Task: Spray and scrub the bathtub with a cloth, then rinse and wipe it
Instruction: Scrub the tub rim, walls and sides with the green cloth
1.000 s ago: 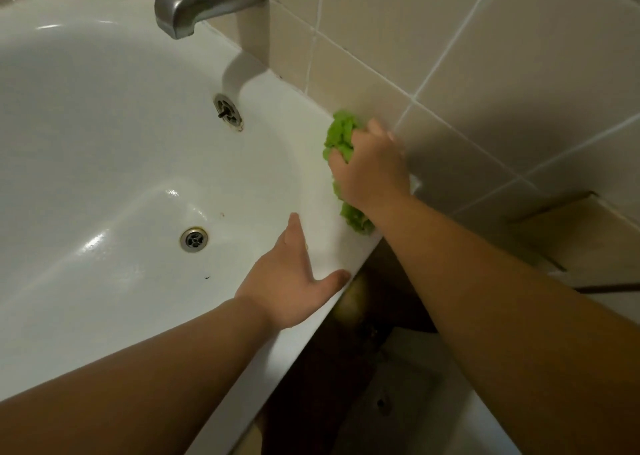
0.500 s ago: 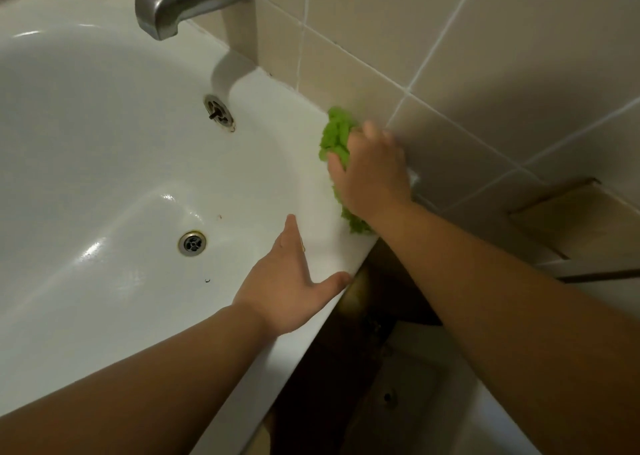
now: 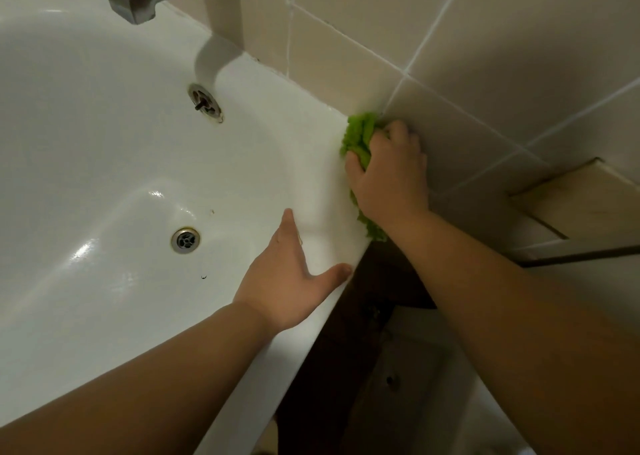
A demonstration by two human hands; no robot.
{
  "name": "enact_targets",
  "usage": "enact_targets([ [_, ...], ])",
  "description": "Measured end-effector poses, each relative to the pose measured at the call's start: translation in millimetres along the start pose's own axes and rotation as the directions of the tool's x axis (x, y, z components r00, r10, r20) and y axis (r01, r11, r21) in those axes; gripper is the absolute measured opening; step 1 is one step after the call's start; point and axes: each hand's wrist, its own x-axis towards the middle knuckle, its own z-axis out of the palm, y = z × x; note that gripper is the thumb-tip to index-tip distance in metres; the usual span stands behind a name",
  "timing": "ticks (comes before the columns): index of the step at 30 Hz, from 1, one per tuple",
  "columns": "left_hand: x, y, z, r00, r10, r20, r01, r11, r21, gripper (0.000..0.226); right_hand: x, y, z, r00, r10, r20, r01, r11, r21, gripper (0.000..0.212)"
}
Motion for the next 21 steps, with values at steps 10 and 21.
enact_targets([
  [10, -13.5, -11.0, -2.5, 0.999, 0.041, 0.008, -0.040, 0.995, -0.094, 0.086, -90.0, 6.1, 2.7, 0.988, 0.146, -0.059, -0.137, 0.983, 0.125, 0.026],
  [21, -29.1, -8.7, -9.2, 0.992, -0.110, 0.063, 0.115, 0.990, -0.083, 0.091, -53.2, -12.0, 2.6, 0.997, 0.063, -0.046, -0.064, 0.997, -0.031, 0.025],
])
